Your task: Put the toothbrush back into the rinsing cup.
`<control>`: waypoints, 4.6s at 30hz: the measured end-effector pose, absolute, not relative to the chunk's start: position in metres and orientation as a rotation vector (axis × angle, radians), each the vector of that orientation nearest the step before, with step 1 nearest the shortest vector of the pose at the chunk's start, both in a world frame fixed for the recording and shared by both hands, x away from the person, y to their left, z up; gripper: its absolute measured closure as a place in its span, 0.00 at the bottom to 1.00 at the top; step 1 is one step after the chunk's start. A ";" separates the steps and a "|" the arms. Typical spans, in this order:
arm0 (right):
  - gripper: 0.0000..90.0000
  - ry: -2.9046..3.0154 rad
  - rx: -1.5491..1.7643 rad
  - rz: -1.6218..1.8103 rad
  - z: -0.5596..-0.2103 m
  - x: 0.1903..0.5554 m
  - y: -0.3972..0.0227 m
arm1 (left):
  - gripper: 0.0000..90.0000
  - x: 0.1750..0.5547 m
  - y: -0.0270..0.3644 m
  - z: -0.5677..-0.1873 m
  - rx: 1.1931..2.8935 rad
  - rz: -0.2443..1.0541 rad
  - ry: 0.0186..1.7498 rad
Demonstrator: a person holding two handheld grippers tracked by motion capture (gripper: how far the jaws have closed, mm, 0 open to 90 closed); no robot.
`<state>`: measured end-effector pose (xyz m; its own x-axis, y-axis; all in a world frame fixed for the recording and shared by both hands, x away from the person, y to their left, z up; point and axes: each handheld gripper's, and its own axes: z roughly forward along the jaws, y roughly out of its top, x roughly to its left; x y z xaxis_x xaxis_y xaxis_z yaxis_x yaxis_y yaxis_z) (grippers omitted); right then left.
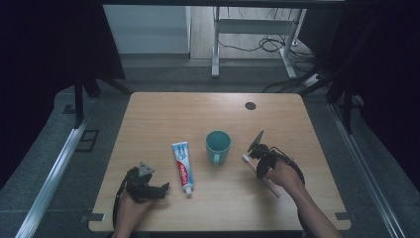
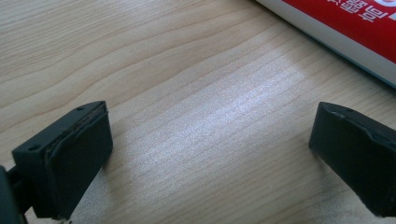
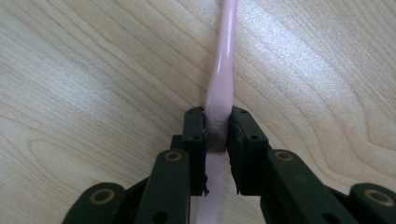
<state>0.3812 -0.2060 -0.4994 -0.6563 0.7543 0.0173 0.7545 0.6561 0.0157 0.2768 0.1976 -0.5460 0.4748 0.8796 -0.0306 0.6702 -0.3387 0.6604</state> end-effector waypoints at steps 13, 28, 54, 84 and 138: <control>0.87 -2.823 -1.301 -0.118 -0.496 0.380 -0.212 | 0.00 0.277 0.198 -0.546 2.114 0.445 1.278; 0.87 -2.850 -1.291 -0.273 -0.475 0.372 -0.215 | 0.00 0.277 0.198 -0.546 2.114 0.445 1.278; 0.87 -2.865 -1.267 -0.684 -0.443 0.354 -0.237 | 0.00 0.277 0.198 -0.546 2.115 0.445 1.277; 0.87 -2.811 -1.196 -1.104 -0.421 0.346 -0.236 | 0.00 0.277 0.197 -0.546 2.108 0.447 1.281; 0.87 -2.799 -1.095 -1.434 -0.377 0.374 -0.180 | 0.00 0.277 0.197 -0.546 2.110 0.447 1.277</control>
<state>0.3737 -0.1801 -0.3771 -0.7678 0.6287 0.1231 0.4673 0.4181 0.7790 0.2770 0.1974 -0.5462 0.4737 0.8801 -0.0311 0.6683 -0.3362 0.6636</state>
